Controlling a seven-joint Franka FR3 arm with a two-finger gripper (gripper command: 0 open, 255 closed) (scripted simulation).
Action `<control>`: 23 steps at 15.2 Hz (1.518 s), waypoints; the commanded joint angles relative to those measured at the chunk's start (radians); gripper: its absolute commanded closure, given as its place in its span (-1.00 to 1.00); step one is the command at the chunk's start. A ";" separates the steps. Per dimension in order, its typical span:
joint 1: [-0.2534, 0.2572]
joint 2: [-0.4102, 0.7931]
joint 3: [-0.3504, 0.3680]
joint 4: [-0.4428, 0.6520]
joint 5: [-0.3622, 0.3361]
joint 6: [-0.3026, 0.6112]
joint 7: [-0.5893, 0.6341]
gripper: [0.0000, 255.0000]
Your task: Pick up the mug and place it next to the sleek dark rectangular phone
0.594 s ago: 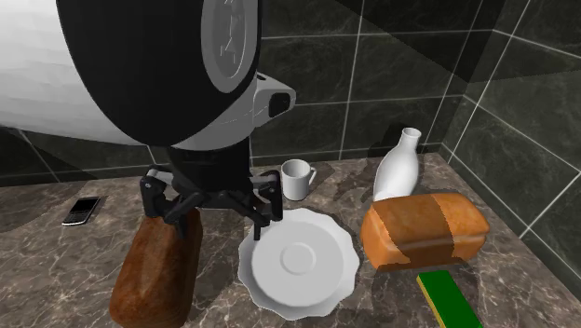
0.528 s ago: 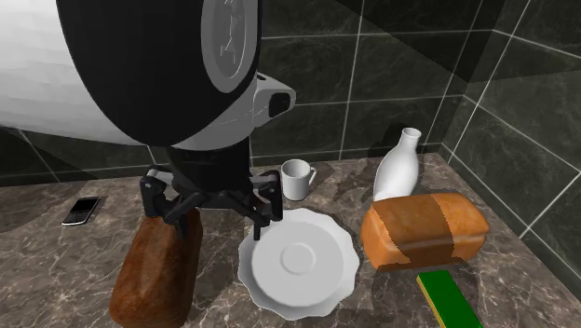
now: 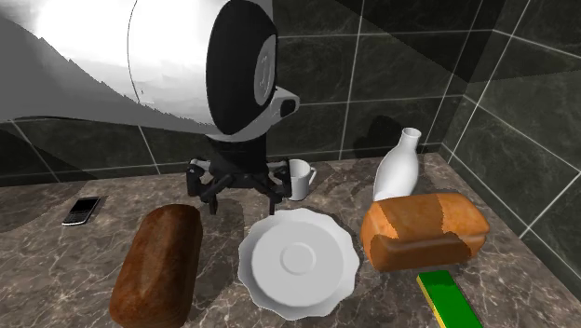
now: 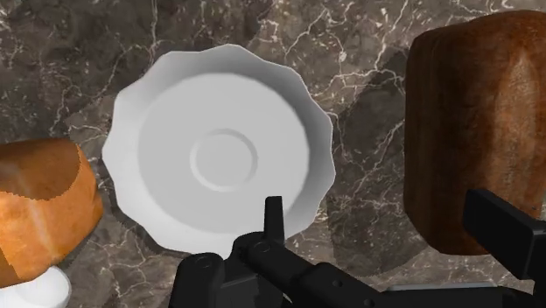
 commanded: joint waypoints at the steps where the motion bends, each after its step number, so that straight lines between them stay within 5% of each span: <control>1: -0.001 0.077 0.005 0.028 -0.007 0.052 0.000 -1.00; 12: -0.010 0.491 0.019 0.250 -0.061 0.256 0.011 -1.00; 23: -0.006 0.922 0.013 0.639 -0.128 0.308 0.033 -1.00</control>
